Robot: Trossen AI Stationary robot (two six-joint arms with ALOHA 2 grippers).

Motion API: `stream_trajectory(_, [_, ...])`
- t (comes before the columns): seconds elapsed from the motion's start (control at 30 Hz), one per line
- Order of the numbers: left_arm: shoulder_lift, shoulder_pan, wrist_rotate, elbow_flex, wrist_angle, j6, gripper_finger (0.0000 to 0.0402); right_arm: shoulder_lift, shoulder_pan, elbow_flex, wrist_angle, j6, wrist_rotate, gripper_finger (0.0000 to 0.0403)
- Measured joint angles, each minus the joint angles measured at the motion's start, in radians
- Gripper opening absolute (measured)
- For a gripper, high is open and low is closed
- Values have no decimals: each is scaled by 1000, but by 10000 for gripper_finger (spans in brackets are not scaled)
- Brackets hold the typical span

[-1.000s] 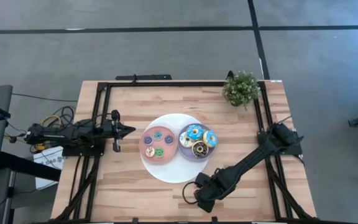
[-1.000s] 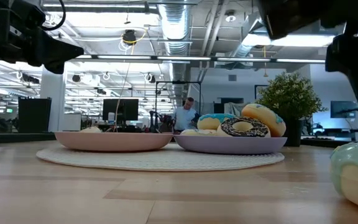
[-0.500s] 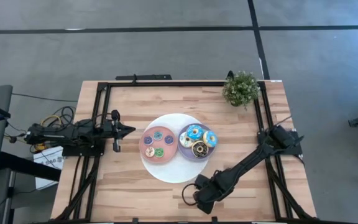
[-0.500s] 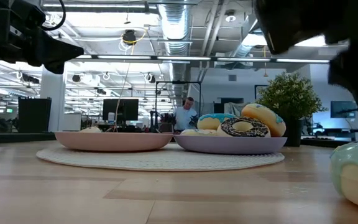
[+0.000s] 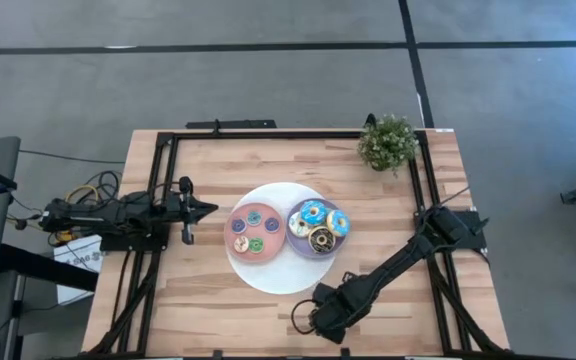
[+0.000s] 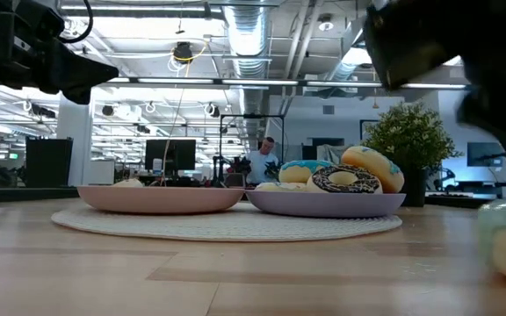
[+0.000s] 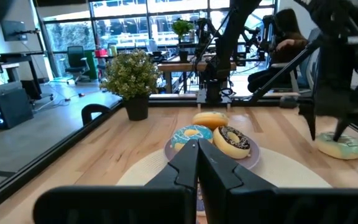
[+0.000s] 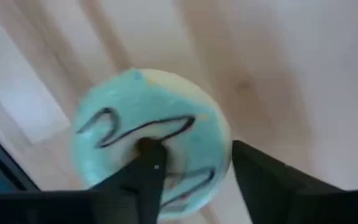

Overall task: Pick & Place donuts
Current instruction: Put the big light green donut on the violet plate

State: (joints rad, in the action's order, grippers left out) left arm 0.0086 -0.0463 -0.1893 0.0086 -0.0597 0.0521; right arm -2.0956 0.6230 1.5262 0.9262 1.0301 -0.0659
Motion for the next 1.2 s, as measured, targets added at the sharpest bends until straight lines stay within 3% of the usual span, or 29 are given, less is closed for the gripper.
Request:
stream_trajectory(0.2, [0,0,0,0,0,0,0,5,-80,147,241,-18,36,63])
stream_trajectory(0.33, [0,0,0,0,0,0,0,5,-142,262,373,-85,143,10])
stream_trajectory(0.6, [0,0,0,0,0,0,0,6,-282,418,443,-183,380,12])
stream_trajectory(0.83, [0,0,-1,0,0,0,0,-61,-383,417,462,-251,386,10])
stream_trajectory(1.2, [0,0,-1,0,0,0,0,-96,-418,417,482,-253,394,41])
